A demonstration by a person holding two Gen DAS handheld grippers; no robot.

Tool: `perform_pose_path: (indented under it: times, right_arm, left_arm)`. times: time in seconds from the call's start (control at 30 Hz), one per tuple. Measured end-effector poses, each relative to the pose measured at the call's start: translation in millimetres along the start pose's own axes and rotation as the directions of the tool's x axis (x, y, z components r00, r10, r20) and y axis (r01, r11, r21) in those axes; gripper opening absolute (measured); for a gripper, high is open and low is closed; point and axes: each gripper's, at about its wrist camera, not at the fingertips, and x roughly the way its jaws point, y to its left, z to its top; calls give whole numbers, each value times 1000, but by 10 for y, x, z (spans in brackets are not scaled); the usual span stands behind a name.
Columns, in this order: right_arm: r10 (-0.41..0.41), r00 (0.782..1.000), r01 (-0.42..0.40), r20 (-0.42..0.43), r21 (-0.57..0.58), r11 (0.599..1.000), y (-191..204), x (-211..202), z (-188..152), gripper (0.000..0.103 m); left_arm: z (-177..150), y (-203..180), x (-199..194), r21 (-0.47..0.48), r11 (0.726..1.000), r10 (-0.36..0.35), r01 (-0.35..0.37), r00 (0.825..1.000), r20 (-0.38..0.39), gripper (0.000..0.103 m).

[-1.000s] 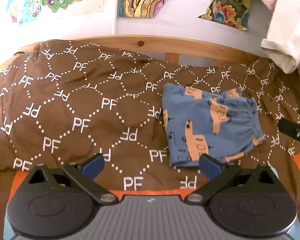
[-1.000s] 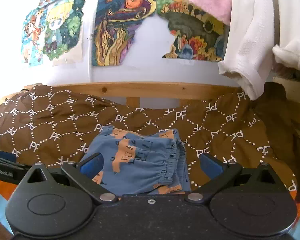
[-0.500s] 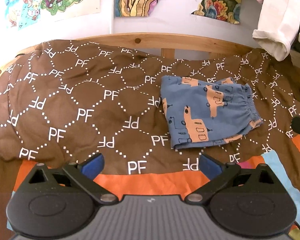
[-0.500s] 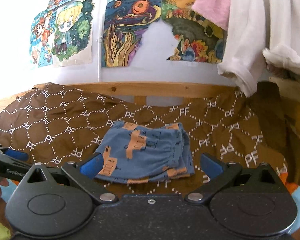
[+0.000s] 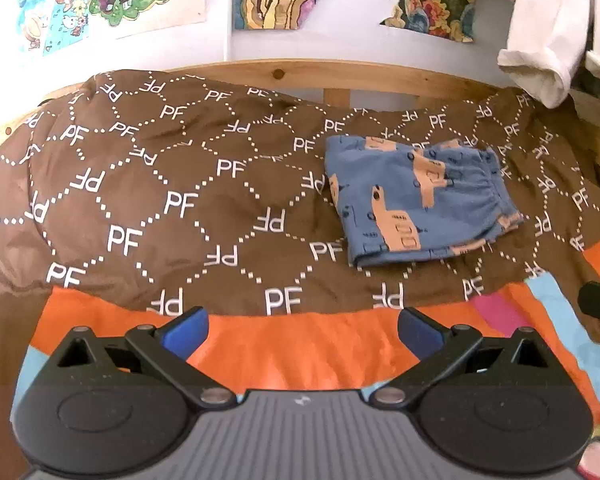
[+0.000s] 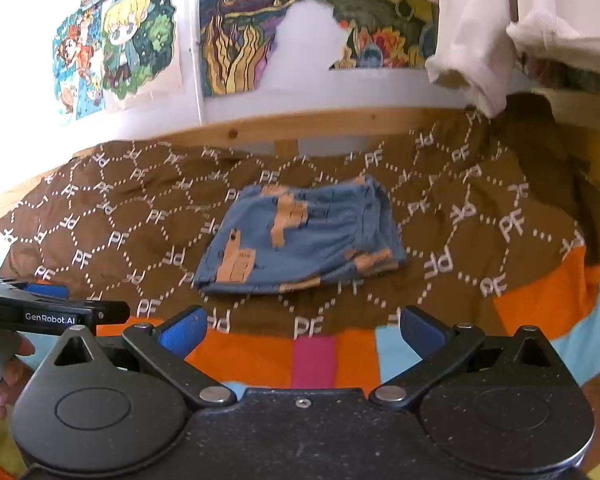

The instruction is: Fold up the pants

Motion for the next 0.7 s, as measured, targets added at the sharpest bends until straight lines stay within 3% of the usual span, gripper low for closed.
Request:
perform_pose_path:
  times: [0.4,0.7]
  right_arm:
    - [27,1000,-27,5,0,1000,3,25,-151,102]
    - [-5,1000,5,6,0,1000,-16,70,-266,102]
  left_arm:
    - [-195,3,27,-6,1000,-20,19,1000,-20,103]
    - [-284,8,91,-6,1000,-31,31,999,-35,103]
